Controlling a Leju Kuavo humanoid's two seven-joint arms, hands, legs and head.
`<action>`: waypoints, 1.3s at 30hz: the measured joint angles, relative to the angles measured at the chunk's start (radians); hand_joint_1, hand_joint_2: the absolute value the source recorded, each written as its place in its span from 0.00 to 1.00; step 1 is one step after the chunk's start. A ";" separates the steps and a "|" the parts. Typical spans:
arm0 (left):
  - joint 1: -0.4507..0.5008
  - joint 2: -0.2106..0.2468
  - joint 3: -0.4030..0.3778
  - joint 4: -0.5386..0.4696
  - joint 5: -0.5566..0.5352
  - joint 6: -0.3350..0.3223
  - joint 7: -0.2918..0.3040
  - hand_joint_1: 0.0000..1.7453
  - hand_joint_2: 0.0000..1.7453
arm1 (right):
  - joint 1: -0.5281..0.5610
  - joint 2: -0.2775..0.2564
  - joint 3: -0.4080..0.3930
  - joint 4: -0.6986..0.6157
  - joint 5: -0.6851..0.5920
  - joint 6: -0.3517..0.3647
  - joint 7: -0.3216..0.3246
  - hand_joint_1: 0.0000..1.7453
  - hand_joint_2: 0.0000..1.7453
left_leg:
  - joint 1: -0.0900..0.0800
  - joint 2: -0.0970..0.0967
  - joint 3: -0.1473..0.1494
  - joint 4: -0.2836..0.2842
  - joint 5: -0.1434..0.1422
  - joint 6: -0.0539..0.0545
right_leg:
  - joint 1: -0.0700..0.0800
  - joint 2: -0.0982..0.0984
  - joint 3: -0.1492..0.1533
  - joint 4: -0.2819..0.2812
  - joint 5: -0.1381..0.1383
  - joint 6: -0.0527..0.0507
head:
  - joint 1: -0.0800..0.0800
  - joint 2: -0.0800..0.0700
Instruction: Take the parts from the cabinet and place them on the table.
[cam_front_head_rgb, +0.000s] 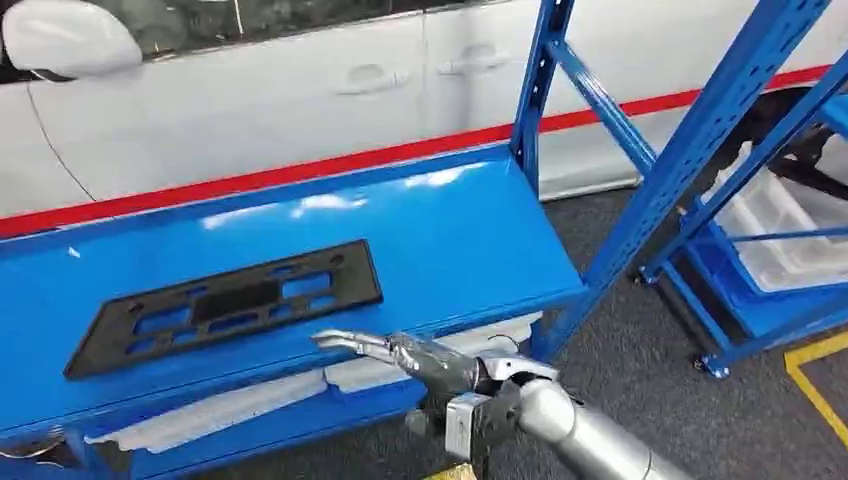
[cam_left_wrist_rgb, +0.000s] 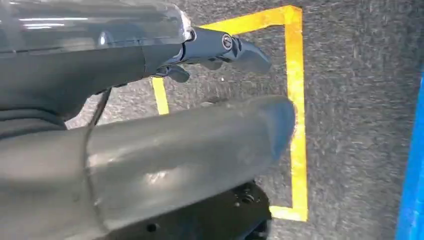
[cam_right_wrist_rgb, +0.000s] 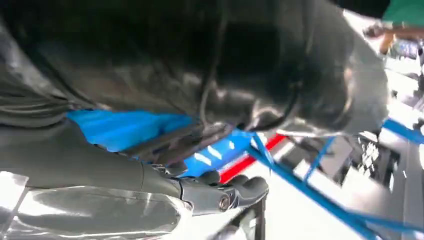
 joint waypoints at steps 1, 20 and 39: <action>0.002 0.000 0.000 0.000 0.000 0.000 0.000 0.00 0.00 | -0.001 0.000 0.008 0.005 0.000 0.000 0.000 0.00 0.00 | 0.000 0.002 -0.038 0.068 -0.017 -0.003 | 0.003 -0.010 -0.001 0.003 -0.003 -0.002 | 0.000 0.000; 0.007 0.013 -0.001 0.000 -0.001 -0.006 -0.015 0.00 0.00 | -0.032 0.000 0.064 0.034 -0.049 -0.004 -0.011 0.00 0.00 | -0.003 0.003 0.100 -0.228 0.133 0.043 | 0.003 -0.004 -0.104 0.208 -0.063 0.040 | 0.001 0.000; -0.001 0.023 -0.001 0.001 -0.005 -0.011 -0.019 0.00 0.00 | -0.065 0.008 0.087 0.040 -0.042 -0.016 -0.010 0.00 0.00 | -0.009 0.065 0.107 -0.226 0.119 0.017 | 0.023 -0.050 -0.018 0.032 -0.013 0.015 | 0.002 0.000</action>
